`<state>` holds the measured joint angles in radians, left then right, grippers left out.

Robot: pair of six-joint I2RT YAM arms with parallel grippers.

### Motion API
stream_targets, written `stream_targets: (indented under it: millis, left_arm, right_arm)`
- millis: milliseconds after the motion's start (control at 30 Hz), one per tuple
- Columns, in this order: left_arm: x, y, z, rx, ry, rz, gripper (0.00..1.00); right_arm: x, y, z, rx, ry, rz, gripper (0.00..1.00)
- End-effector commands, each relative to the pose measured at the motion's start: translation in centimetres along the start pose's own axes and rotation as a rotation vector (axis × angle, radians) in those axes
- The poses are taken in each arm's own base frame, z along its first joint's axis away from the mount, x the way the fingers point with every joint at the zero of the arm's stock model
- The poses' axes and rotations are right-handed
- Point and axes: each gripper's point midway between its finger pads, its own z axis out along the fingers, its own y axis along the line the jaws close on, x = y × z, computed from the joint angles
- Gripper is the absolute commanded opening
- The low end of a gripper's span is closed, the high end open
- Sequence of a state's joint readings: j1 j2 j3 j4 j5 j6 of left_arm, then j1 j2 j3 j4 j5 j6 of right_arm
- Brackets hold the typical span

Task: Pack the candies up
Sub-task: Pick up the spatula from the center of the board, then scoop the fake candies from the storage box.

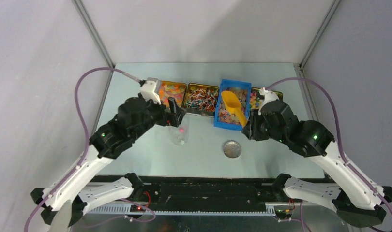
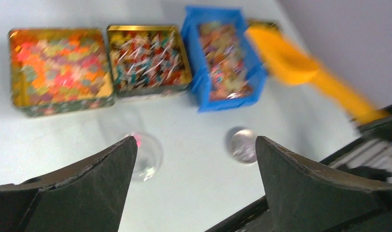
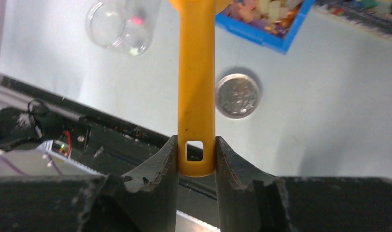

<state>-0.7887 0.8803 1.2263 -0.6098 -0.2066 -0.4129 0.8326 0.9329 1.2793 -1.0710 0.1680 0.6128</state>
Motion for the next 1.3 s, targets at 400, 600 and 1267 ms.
stream_targets:
  millis: [400,600,1267]
  left_arm:
    - [7.9,8.6,1.5,-0.309,0.197,0.314,0.99]
    - [10.6,9.4,2.3,-0.284,0.187,0.33,1.0]
    - [12.4,9.8,2.5,-0.281,0.171,0.286,1.0]
  right_arm:
    - [-2.2,-3.0,0.9,0.467,0.149,-0.123,0.0]
    - [-0.3,-2.7,3.9,0.521,0.278,-0.177,0.0]
    - [2.6,-3.3,11.0,0.548,0.462,-0.268,0.0]
